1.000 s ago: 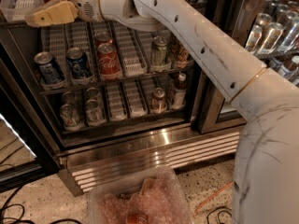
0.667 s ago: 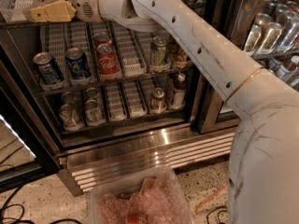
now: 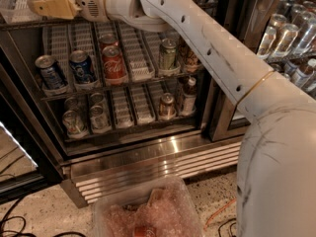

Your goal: Pick coke can from top shelf of fridge

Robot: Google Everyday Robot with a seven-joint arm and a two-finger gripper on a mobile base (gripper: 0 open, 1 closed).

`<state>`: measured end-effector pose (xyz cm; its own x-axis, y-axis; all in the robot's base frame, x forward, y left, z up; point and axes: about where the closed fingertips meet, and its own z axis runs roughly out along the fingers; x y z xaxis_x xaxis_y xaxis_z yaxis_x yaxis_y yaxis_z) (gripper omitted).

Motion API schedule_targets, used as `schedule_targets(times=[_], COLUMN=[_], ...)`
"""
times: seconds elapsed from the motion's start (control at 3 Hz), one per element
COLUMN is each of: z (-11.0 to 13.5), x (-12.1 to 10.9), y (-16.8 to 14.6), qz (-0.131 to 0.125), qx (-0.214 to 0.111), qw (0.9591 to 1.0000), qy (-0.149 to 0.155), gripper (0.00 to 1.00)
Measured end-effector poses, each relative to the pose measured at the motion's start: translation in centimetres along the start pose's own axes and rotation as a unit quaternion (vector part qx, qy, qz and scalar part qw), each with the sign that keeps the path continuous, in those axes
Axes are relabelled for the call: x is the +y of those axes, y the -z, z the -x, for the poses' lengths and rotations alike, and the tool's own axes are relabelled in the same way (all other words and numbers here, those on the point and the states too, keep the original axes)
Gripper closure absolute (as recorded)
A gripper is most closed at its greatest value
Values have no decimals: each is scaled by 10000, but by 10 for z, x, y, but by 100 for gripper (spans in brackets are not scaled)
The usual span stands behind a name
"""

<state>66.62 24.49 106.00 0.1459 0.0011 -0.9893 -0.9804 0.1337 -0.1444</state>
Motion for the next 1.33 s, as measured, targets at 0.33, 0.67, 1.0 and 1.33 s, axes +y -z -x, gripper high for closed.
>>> schedule_targets(times=[0.33, 0.67, 1.0, 1.33], z=[3, 5, 5, -1], x=[-5, -9, -10, -5], y=[-1, -1, -2, -5], qz=[0, 1, 1, 120], qx=[0, 0, 0, 44], qw=[10000, 10000, 10000, 9999], qy=[0, -1, -1, -30], gripper=[55, 78, 99, 100])
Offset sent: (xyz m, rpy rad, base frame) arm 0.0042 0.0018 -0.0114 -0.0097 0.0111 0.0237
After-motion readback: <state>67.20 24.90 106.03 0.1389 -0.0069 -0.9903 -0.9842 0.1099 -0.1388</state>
